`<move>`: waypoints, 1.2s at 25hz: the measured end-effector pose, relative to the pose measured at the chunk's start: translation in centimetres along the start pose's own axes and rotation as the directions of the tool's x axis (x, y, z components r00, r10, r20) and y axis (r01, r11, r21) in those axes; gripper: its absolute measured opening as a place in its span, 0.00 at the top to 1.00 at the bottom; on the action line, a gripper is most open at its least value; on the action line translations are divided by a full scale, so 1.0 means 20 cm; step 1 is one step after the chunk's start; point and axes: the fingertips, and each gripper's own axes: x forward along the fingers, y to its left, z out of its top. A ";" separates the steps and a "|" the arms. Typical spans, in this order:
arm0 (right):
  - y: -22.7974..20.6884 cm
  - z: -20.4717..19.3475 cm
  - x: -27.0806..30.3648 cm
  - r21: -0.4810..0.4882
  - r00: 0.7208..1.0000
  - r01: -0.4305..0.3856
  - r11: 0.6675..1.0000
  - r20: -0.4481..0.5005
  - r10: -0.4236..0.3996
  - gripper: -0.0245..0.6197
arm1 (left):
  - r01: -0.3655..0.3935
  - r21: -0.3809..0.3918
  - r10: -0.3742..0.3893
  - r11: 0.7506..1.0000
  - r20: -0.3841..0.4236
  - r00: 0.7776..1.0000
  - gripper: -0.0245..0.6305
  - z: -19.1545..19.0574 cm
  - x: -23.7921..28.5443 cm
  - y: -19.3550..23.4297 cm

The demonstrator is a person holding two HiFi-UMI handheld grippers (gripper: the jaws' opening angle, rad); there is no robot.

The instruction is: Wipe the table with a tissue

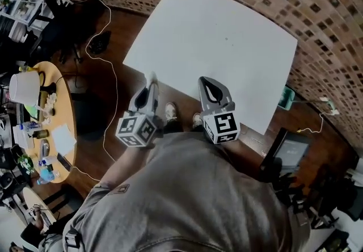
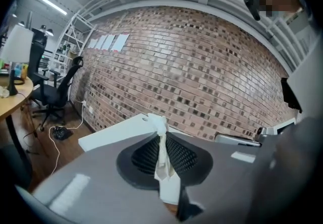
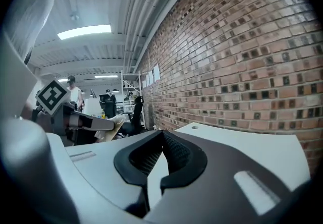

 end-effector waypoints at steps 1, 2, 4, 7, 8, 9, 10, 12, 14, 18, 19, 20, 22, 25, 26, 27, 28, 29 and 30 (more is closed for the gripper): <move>-0.02 0.00 0.02 0.004 1.000 0.023 1.000 -0.003 -0.023 0.94 | 0.023 0.007 -0.023 1.000 -0.011 1.000 0.92 0.01 0.04 0.00; -0.04 0.00 0.03 0.007 0.999 0.049 0.999 -0.008 -0.049 0.94 | 0.049 0.012 -0.048 0.999 -0.023 0.999 0.92 0.02 0.09 0.00; -0.07 0.01 0.07 0.014 0.994 0.109 0.994 -0.013 -0.109 0.94 | 0.106 0.020 -0.105 0.994 -0.049 0.993 0.92 0.04 0.18 0.01; -0.08 0.05 0.12 0.030 0.978 0.209 0.977 -0.006 -0.209 0.94 | 0.203 0.035 -0.199 0.979 -0.090 0.976 0.92 0.08 0.30 0.03; -0.09 0.06 0.14 0.034 0.971 0.241 0.970 -0.005 -0.241 0.94 | 0.238 0.040 -0.233 0.970 -0.100 0.967 0.92 0.10 0.34 0.03; -0.09 0.06 0.15 0.035 0.963 0.268 0.963 -0.007 -0.268 0.94 | 0.269 0.044 -0.264 0.962 -0.107 0.959 0.92 0.11 0.37 0.03; -0.10 0.05 0.17 0.035 0.956 0.292 0.956 -0.010 -0.292 0.94 | 0.297 0.048 -0.290 0.954 -0.114 0.950 0.92 0.12 0.41 0.03; -0.12 0.04 0.19 0.041 0.940 0.341 0.939 -0.016 -0.340 0.94 | 0.345 0.046 -0.337 0.937 -0.131 0.932 0.92 0.12 0.46 0.02; -0.14 0.05 0.21 0.052 0.920 0.393 0.918 -0.014 -0.393 0.94 | 0.390 0.036 -0.381 0.920 -0.152 0.912 0.92 0.12 0.52 0.03; -0.15 0.05 0.20 0.063 0.874 0.485 0.872 -0.006 -0.485 0.94 | 0.457 0.027 -0.444 0.889 -0.191 0.875 0.92 0.11 0.60 0.04; -0.16 0.06 0.20 0.067 0.865 0.500 0.863 -0.003 -0.501 0.94 | 0.467 0.027 -0.453 0.884 -0.198 0.869 0.92 0.11 0.62 0.03; -0.17 0.07 0.19 0.072 0.857 0.513 0.855 0.001 -0.515 0.94 | 0.477 0.030 -0.462 0.878 -0.205 0.863 0.92 0.11 0.63 0.02; -0.20 0.07 0.18 0.078 0.844 0.535 0.842 0.003 -0.536 0.94 | 0.498 0.038 -0.480 0.866 -0.217 0.850 0.92 0.11 0.67 -0.02; -0.25 0.08 0.15 0.088 0.824 0.564 0.821 0.009 -0.567 0.94 | 0.522 0.052 -0.498 0.852 -0.232 0.836 0.92 0.10 0.72 -0.08; -0.27 0.09 0.14 0.094 0.818 0.572 0.815 0.011 -0.575 0.94 | 0.524 0.055 -0.499 0.850 -0.235 0.834 0.92 0.11 0.74 -0.09; -0.28 0.10 0.13 0.097 0.813 0.579 0.810 0.013 -0.582 0.94 | 0.524 0.056 -0.499 0.850 -0.236 0.834 0.92 0.11 0.75 -0.11; -0.30 0.11 0.12 0.099 0.809 0.584 0.806 0.014 -0.588 0.94 | 0.524 0.057 -0.499 0.850 -0.236 0.834 0.92 0.12 0.76 -0.11; -0.32 0.10 0.12 0.098 0.807 0.587 0.803 0.011 -0.591 0.94 | 0.523 0.059 -0.497 0.851 -0.237 0.835 0.92 0.13 0.77 -0.12; -0.35 0.10 0.11 0.099 0.806 0.588 0.803 0.006 -0.592 0.94 | 0.519 0.062 -0.492 0.853 -0.239 0.837 0.92 0.13 0.79 -0.13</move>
